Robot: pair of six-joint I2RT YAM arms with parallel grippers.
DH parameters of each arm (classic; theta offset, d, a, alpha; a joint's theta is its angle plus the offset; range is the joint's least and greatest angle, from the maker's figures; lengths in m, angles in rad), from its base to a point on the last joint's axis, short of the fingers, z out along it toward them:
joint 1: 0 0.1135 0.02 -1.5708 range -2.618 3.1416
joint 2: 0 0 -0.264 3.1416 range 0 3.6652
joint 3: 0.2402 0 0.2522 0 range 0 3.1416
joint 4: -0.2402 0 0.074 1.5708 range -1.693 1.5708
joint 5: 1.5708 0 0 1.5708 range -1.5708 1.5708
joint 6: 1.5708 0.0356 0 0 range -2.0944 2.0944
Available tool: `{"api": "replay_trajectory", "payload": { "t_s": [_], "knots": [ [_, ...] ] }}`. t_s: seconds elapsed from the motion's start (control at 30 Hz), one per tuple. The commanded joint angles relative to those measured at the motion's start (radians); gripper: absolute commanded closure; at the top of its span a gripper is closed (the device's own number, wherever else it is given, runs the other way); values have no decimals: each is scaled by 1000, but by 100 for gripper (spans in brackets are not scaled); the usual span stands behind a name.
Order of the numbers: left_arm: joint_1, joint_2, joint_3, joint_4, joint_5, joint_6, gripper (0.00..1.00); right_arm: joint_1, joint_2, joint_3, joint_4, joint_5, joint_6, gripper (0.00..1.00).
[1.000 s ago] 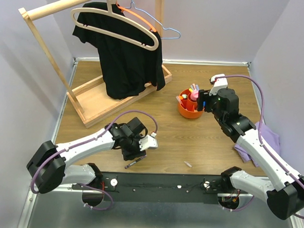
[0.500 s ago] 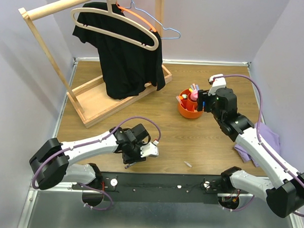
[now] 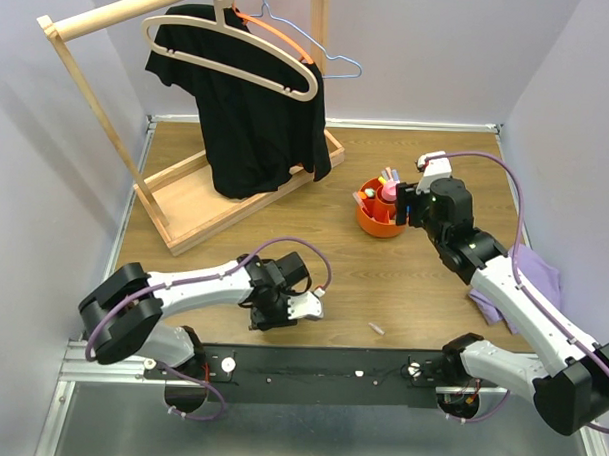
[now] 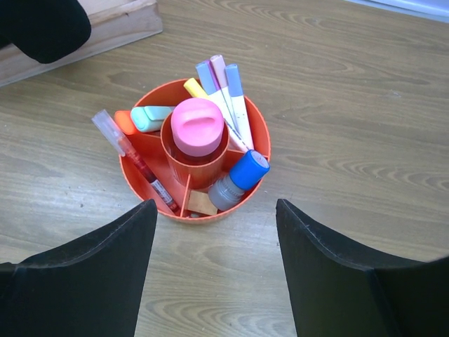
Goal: Sort the stationery into containers
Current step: Pick up the pen from the center of the board.
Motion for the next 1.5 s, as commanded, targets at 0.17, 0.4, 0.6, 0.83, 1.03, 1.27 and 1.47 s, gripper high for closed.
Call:
{"api": "replay_trajectory", "payload": {
  "t_s": [0.17,0.4,0.6,0.83,1.03,1.27,1.47],
  "knots": [
    [-22,162,59,20,-65,-35,73,-4,-20,-30,10,49,-45,25],
    [-20,160,60,88,-69,-40,94,-5,-31,-1,-94,41,-21,25],
    [32,121,123,94,85,-31,100,-5,-109,47,-349,-622,-275,22],
    [58,174,187,89,214,-49,100,-4,-175,-162,-541,-835,-818,21],
    [99,220,201,82,230,-45,100,-4,-13,-221,-641,-852,-949,32],
    [170,280,237,62,262,-49,100,19,11,-243,-518,-874,-880,29],
    [230,254,338,-102,392,6,100,19,-43,-171,-265,-971,-481,25]
  ]
}}
